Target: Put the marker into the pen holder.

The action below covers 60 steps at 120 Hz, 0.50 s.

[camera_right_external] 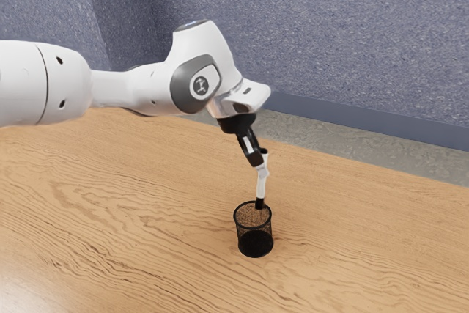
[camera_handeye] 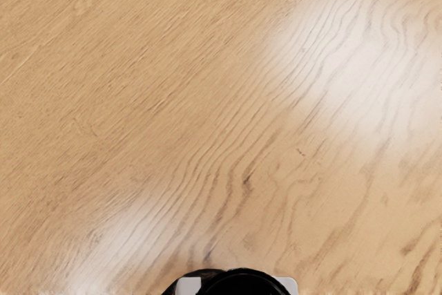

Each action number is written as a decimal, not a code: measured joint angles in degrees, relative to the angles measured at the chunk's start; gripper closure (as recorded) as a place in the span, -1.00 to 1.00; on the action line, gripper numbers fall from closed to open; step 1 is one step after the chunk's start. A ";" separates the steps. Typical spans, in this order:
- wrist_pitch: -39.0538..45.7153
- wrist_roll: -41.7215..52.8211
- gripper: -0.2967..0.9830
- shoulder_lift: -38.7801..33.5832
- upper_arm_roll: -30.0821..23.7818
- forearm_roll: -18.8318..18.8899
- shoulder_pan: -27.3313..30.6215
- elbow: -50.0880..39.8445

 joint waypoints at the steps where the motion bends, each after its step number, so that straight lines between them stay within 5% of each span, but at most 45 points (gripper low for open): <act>1: 0.00 0.01 0.67 -0.18 0.00 0.00 0.01 -0.15; 34: -0.09 0.25 0.67 -2.96 0.00 -0.06 0.30 -5.40; 60: -0.13 0.43 0.61 1.54 0.07 -0.11 2.11 -6.28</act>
